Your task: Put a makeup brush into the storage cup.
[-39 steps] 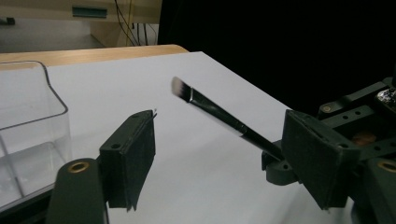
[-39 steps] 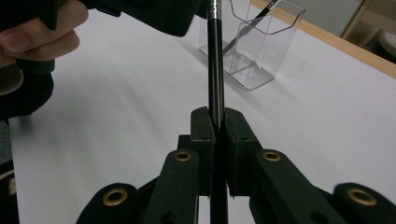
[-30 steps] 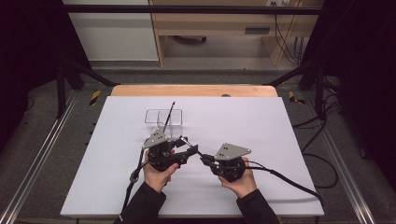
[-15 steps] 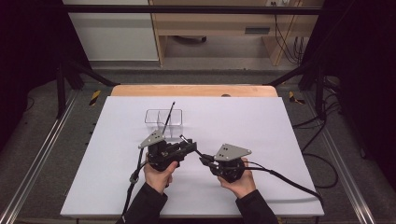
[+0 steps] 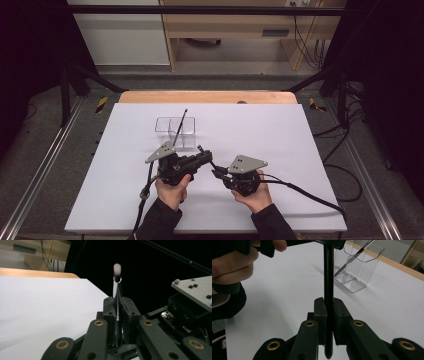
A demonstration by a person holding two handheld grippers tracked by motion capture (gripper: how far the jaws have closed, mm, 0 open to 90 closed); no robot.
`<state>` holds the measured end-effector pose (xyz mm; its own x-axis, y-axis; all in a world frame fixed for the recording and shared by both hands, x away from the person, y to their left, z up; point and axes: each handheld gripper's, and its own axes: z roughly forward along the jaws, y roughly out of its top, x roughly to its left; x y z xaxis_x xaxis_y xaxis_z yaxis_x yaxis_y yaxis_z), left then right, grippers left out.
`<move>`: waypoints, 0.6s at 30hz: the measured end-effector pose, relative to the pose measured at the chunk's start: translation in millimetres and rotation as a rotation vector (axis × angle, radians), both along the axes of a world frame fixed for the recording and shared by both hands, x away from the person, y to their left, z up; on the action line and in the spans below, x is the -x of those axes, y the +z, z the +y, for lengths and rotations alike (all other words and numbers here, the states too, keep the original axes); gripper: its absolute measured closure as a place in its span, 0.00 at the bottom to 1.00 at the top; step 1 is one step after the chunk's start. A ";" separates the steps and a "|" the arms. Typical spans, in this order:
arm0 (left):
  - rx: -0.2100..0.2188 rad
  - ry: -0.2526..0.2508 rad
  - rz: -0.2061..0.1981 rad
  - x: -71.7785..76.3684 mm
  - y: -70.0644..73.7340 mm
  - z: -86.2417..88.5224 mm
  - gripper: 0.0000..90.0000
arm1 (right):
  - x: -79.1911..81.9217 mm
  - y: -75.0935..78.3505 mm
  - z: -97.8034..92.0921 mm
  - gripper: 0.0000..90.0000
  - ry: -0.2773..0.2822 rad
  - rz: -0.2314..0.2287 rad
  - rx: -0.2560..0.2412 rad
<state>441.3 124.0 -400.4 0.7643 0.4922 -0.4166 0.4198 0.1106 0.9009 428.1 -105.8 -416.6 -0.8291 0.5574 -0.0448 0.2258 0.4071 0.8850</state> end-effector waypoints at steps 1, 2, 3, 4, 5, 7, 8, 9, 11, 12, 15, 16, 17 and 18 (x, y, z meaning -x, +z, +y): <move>-0.005 -0.001 -0.007 0.8 1.0 -0.7 0.92 | 0.2 0.3 -0.2 0.93 0.000 0.002 0.000; -0.011 -0.003 -0.016 1.6 2.0 -1.3 0.92 | 0.5 0.7 -0.4 0.92 -0.001 0.000 -0.001; -0.016 0.000 -0.023 2.5 3.1 -1.8 0.93 | 0.7 1.1 -0.6 0.92 -0.002 -0.001 -0.002; -0.023 0.004 -0.031 3.2 4.1 -2.0 0.93 | 1.0 1.5 -0.9 0.90 -0.004 -0.002 -0.005; -0.031 0.004 -0.039 3.6 5.2 -1.7 0.93 | 1.4 2.2 -1.2 0.86 -0.006 -0.001 -0.008; -0.040 0.008 -0.050 3.8 7.1 0.0 0.93 | 2.1 3.4 -1.7 0.78 -0.013 -0.003 -0.015; -0.048 0.013 -0.054 3.5 8.1 1.0 0.93 | 2.3 4.0 -2.4 0.75 -0.021 -0.007 -0.013; -0.057 0.018 -0.058 3.2 9.0 2.3 0.93 | 2.5 4.8 -3.1 0.71 -0.028 -0.010 -0.014; -0.075 0.031 -0.066 2.4 10.9 5.9 0.93 | 2.5 6.6 -4.4 0.63 -0.045 -0.012 -0.019; -0.083 0.038 -0.068 2.0 11.8 8.0 0.93 | 2.3 7.5 -5.1 0.59 -0.051 -0.008 -0.024; -0.106 0.061 -0.077 1.0 14.5 14.7 0.93 | 0.8 10.4 -8.2 0.49 -0.078 -0.004 -0.038; -0.120 0.071 -0.083 1.0 15.5 16.9 0.93 | 0.0 11.3 -9.8 0.46 -0.086 0.004 -0.048; -0.127 0.081 -0.087 0.9 16.4 19.2 0.93 | -0.6 12.0 -11.5 0.42 -0.097 0.008 -0.057; -0.130 0.085 -0.088 0.4 17.4 21.9 0.93 | -1.3 12.5 -13.5 0.39 -0.110 0.014 -0.063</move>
